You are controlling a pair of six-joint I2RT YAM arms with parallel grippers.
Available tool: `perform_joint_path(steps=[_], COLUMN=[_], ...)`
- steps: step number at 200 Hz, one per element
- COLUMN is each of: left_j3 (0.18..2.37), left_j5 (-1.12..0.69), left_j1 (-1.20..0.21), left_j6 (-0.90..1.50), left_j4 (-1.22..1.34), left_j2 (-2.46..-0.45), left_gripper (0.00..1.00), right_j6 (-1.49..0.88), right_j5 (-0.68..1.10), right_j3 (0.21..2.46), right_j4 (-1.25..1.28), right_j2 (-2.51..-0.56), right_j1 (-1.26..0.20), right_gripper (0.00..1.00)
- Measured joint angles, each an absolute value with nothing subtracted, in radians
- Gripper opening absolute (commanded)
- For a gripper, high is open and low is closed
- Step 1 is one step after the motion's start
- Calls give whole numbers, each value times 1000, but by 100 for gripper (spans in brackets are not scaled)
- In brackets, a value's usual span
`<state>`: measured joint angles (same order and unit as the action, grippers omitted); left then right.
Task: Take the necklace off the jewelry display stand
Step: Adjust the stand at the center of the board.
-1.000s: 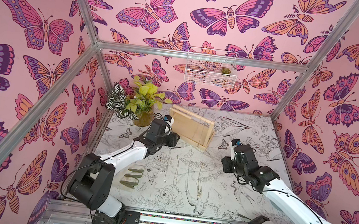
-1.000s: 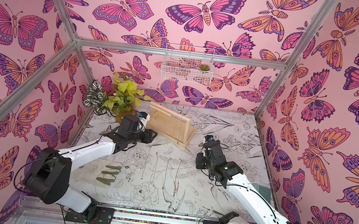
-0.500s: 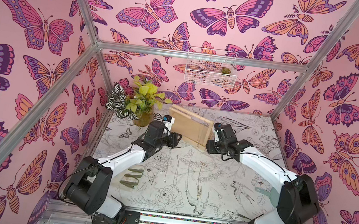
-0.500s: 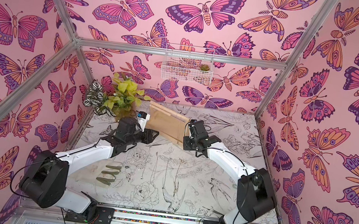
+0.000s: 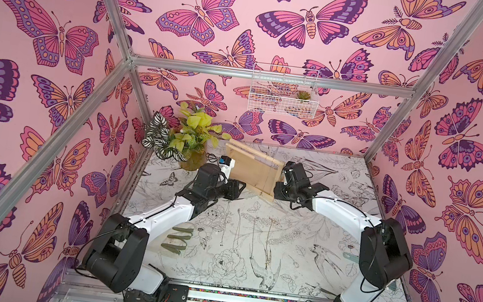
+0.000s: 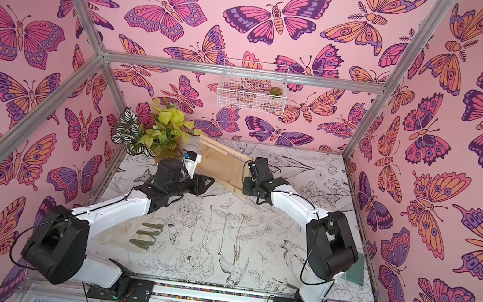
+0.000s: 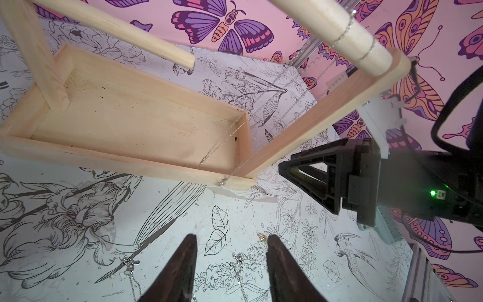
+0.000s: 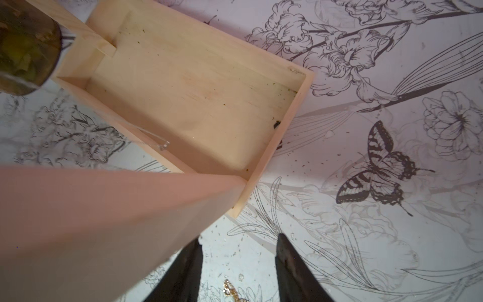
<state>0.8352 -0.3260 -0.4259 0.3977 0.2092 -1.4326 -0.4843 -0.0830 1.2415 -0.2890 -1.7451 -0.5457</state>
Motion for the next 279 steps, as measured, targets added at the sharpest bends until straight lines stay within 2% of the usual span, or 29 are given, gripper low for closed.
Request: perform_joint_path(steps=[32,64,75,87,111,154,240,279], left_j3=[835,835,835,835,835,832,828,828], left_j5=[-330,-337,-339,-342,-345,-345,-352,-355], left_j1=[-426,-426,-426,-426,-426,-426,-426,-434], left_j6=[401,401,402,402,402,402,404,412], left_j4=[209,209,209,209,209,209,209,209], left_j2=[-1427,-1427,-1427,-1427,-1427,-1426,-1426,-1426], left_gripper=[47,47,47,47,47,47,47,48], right_j6=[-565,-659,-690,-710,-723,-763,-781,-778], right_j5=[-45,-83,-148,-213,-285,-299,-376,-403], right_j3=[1213,1112,1075,1032,1004,1022,1079,1087], right_j4=[-213,-118,-80,-24,54,86,46,40], right_j2=[-1743,-1723,-1714,-1704,-1707,-1710,-1742,-1741], right_j1=[-546,-550,-559,-572,-596,-599,-595,-546], right_gripper=[57,58,68,69,68,66,65,65])
